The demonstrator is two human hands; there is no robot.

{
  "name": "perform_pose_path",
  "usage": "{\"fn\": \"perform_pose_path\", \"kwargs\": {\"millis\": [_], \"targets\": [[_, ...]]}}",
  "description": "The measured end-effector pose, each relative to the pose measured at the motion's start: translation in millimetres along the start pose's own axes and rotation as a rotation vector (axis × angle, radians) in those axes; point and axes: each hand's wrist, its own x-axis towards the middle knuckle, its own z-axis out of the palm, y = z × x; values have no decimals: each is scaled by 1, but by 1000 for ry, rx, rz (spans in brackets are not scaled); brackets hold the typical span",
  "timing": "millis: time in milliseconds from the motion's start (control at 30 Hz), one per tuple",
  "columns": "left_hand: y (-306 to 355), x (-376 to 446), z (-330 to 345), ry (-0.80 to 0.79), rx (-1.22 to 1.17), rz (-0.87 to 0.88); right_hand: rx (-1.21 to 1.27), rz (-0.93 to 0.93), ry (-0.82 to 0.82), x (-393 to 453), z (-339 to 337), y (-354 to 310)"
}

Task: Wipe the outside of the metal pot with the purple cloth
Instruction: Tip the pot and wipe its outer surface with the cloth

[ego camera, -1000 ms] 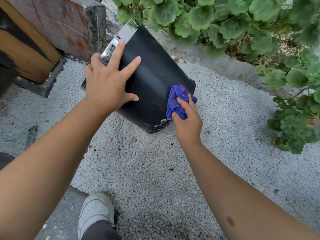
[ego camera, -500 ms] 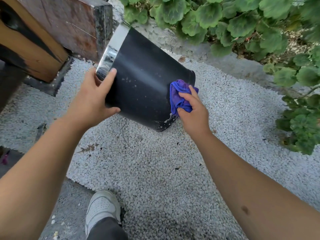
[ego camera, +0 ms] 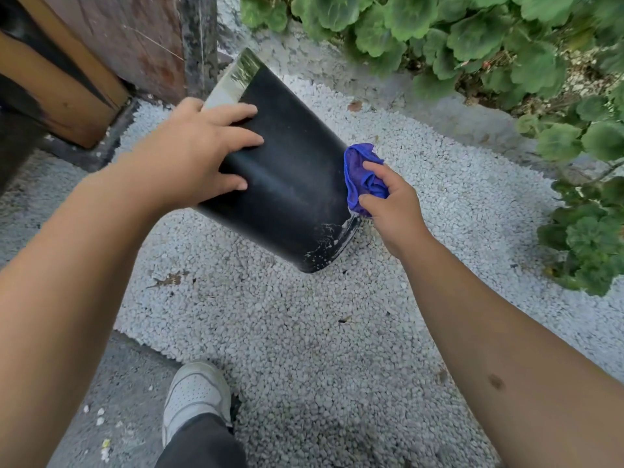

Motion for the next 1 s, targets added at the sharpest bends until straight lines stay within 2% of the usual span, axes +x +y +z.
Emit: {"fn": "perform_pose_path", "kwargs": {"millis": [133,267,367,633,800,1000], "targets": [[2,-41,11,-29,-27,-155,-85,-46,-32,2,7,0],[9,-75,40,50,28,-167,-166,-107,-66,0,16,-3],[4,-69,43,75,21,-187,-198,-105,-53,-1,17,-5],[10,-32,26,-13,98,-161,-168,-56,10,-9,2,3],[15,-28,22,-30,114,-228,-183,-92,14,-24,10,9],[15,-30,22,-25,128,-213,-265,-198,100,-75,42,31]]}}
